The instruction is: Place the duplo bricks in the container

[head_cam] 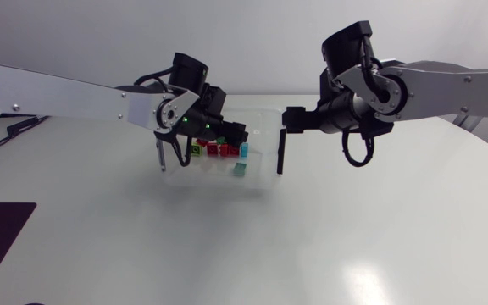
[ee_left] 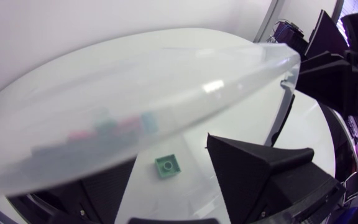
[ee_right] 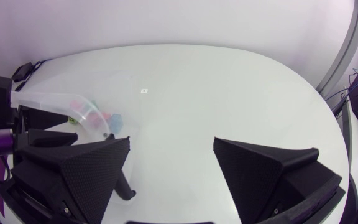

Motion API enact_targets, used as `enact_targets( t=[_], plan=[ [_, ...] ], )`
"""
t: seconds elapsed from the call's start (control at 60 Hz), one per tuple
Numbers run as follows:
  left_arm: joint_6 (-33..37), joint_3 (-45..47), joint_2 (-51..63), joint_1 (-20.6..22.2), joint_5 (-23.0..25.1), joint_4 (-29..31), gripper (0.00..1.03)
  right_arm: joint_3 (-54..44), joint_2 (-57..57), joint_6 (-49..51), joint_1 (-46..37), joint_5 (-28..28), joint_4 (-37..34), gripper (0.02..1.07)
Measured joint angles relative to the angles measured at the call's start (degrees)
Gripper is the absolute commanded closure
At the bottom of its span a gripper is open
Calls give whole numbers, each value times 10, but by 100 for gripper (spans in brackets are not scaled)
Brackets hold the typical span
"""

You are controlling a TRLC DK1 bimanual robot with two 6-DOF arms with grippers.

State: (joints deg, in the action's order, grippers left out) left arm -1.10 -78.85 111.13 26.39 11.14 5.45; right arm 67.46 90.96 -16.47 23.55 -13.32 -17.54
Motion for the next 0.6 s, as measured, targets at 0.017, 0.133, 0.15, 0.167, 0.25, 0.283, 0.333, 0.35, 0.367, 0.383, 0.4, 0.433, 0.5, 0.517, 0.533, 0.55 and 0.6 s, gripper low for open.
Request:
enact_targets(
  t=[0.017,0.133,0.15,0.167,0.25,0.283,0.333,0.35,0.367,0.383,0.4,0.433,0.5,0.517,0.533,0.55,0.6],
  plan=[
    [0,-3,1,0,-2,0,29,0,0,0,0,0,0,10],
    [0,-31,7,-2,-10,1,29,0,0,0,0,0,0,10],
    [0,-34,7,-3,-10,1,29,-1,0,0,0,0,0,10],
    [0,-39,8,-4,-12,1,29,-1,0,0,0,0,0,10],
    [0,-58,9,-5,-14,4,29,-2,0,0,0,0,0,10],
    [0,-68,10,-5,-16,9,29,-3,0,0,0,0,0,10],
    [0,-85,12,-5,-19,17,29,-5,0,0,0,0,0,10],
    [0,-94,13,-6,-21,21,29,-5,0,0,0,0,0,10],
    [0,-101,14,-6,-21,23,29,-6,0,0,0,0,0,10],
    [0,-108,16,-6,-21,26,29,-7,0,0,0,0,0,10],
    [0,-115,17,-7,-23,29,29,-7,0,0,0,0,0,10],
    [0,-132,21,-8,-23,35,29,-8,0,0,0,0,0,10],
    [0,-169,32,-14,-26,48,29,-9,0,0,0,0,-1,10],
    [0,-179,35,-16,-27,53,29,-9,0,0,0,0,-1,10],
    [0,-190,40,-17,-27,57,29,-9,-1,0,0,0,-1,10],
    [0,-202,44,-19,-27,63,29,-9,-1,1,0,0,-1,10],
    [0,-244,64,-26,-27,82,29,-9,-2,2,0,0,-1,10]
  ],
)
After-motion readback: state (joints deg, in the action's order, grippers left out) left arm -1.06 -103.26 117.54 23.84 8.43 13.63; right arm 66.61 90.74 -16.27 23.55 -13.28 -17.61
